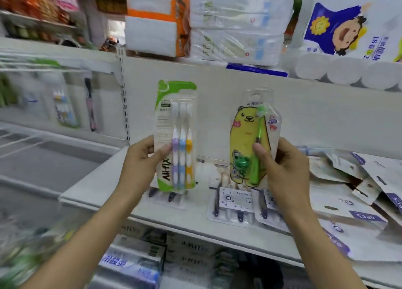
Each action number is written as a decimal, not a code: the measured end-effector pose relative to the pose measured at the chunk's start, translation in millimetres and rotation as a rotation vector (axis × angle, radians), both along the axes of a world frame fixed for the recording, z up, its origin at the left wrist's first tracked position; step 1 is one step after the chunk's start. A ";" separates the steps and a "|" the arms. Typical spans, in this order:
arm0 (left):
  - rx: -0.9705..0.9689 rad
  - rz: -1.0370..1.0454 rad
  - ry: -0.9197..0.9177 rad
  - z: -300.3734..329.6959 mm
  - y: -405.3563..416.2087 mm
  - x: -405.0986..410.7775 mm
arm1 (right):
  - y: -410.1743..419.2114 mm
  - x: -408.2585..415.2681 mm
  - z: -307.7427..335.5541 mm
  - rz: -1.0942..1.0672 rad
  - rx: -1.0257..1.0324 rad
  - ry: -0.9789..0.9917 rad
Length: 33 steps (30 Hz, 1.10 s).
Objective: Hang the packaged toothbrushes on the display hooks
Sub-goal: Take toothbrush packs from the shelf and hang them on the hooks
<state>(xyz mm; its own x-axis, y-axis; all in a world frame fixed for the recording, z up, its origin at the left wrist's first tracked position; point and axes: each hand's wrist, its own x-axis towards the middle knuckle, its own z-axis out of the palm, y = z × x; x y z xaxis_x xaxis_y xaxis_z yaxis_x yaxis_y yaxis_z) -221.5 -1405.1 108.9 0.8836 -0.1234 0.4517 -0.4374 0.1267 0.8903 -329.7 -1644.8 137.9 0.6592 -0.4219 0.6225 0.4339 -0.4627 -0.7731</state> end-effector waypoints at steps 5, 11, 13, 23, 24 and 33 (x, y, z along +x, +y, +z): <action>0.011 0.155 0.106 -22.3 75.5 -13.7 | 54.3 25.9 -16.6 0.218 0.046 0.071; -0.022 0.255 0.195 -34.3 162.7 -24.9 | 132.3 52.3 -28.1 0.392 0.067 0.115; -0.011 0.276 0.193 -32.1 192.8 -22.2 | 160.5 58.2 -30.2 0.433 0.069 0.122; -0.029 0.211 0.167 -27.6 337.2 11.5 | 300.5 86.4 -36.2 0.422 0.023 0.119; -0.032 0.204 0.162 -25.8 351.1 16.7 | 314.0 89.2 -37.4 0.413 0.018 0.121; -0.079 0.118 0.147 -6.0 431.7 81.5 | 401.4 98.6 -44.2 0.332 0.044 0.131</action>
<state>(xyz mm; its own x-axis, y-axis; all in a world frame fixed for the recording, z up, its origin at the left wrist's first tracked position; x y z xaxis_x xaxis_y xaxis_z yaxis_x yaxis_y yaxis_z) -139.9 -973.4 102.8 0.9469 0.0156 0.3210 -0.3195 0.1541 0.9350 -231.1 -1243.4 93.7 0.8379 -0.1955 0.5095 0.4507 -0.2786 -0.8481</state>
